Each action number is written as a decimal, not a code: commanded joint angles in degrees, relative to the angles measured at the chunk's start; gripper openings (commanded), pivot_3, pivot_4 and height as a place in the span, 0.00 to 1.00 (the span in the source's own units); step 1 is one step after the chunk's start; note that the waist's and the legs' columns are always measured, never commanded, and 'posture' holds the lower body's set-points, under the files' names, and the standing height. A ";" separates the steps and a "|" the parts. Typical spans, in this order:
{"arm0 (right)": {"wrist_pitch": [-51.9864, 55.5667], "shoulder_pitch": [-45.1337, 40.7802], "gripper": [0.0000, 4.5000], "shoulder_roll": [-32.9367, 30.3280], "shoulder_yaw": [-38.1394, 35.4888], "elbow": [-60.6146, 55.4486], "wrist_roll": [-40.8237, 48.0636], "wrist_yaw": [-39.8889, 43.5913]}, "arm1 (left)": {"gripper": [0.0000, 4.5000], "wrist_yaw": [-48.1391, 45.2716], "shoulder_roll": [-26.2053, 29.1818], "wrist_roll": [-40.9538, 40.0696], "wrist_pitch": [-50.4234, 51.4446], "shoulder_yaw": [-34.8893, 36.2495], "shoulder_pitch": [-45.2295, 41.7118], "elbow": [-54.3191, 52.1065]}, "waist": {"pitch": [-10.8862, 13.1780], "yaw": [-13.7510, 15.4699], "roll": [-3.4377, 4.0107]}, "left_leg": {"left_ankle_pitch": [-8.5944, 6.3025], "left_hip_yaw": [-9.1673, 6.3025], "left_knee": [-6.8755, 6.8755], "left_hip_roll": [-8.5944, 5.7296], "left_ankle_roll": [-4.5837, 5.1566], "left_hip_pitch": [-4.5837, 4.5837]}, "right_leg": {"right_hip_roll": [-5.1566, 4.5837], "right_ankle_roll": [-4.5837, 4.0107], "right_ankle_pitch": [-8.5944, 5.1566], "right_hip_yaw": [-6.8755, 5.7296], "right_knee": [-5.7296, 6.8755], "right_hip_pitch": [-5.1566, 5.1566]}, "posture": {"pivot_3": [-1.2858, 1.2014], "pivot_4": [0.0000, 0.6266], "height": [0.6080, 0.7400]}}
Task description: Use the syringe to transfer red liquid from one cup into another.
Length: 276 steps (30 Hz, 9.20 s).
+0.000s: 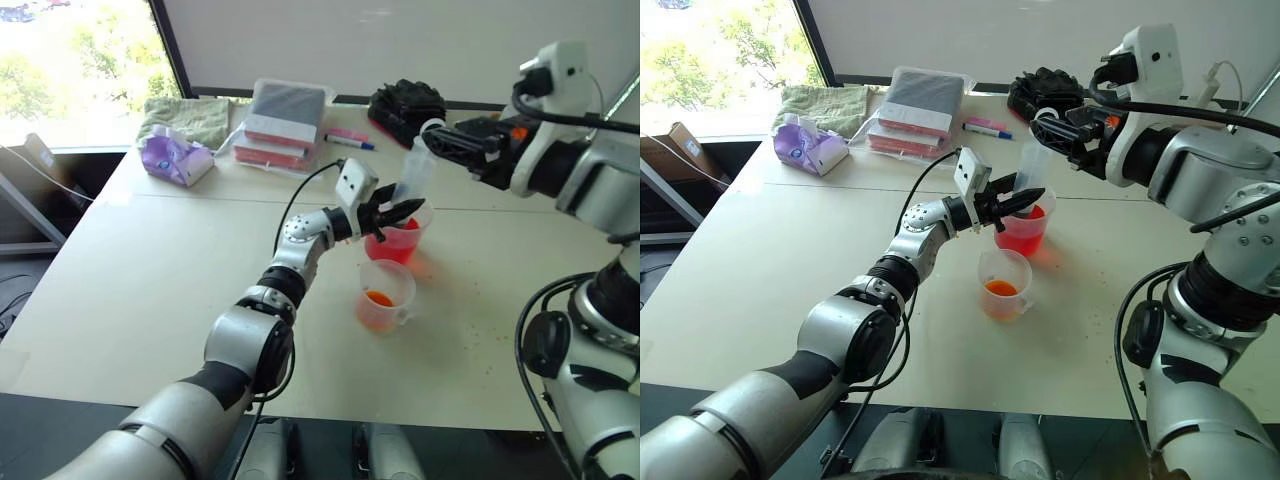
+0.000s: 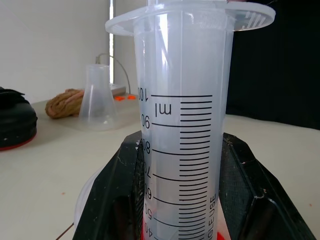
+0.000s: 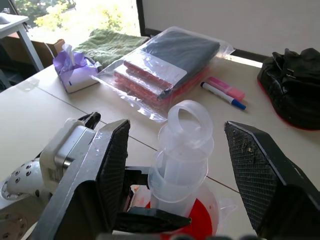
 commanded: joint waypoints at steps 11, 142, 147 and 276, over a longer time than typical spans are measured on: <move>-0.29 5.68 0.69 -7.43 -7.14 -1.94 13.19 1.25 | 0.32 0.38 -0.16 -0.98 0.31 0.92 -2.89 0.00 | 0.00 0.04 -0.01 | -0.03 -0.02 -0.08 0.01 0.04 -0.04 | -0.09 0.00 0.00 -0.01 -0.23 0.03 | 0.52 0.24 1.00; -45.39 36.26 0.14 -33.24 11.60 -10.74 69.49 -21.19 | 0.32 -27.88 8.44 -16.31 28.61 -13.45 12.27 -40.27 | 0.01 0.10 0.08 | -0.15 -0.05 0.04 0.00 0.25 -0.09 | -0.07 0.10 0.07 -0.08 -0.68 0.34 | 0.52 0.24 1.00; -45.32 37.37 0.14 -33.48 11.85 -11.14 69.49 -21.26 | 0.32 -27.70 8.41 -16.35 28.61 -13.42 12.27 -40.33 | 0.01 0.11 0.08 | -0.15 -0.05 0.04 0.00 0.25 -0.09 | -0.07 0.10 0.07 -0.08 -0.68 0.34 | 0.52 0.24 1.00; -29.89 29.51 0.69 -41.59 8.33 -6.56 15.28 26.63 | 0.99 35.64 23.55 -9.28 96.23 0.17 -5.02 -33.02 | -0.01 0.22 0.12 | 0.13 -0.03 -0.02 -0.04 -0.39 -0.04 | -0.13 0.23 0.19 0.03 -0.56 0.19 | 0.52 0.24 1.00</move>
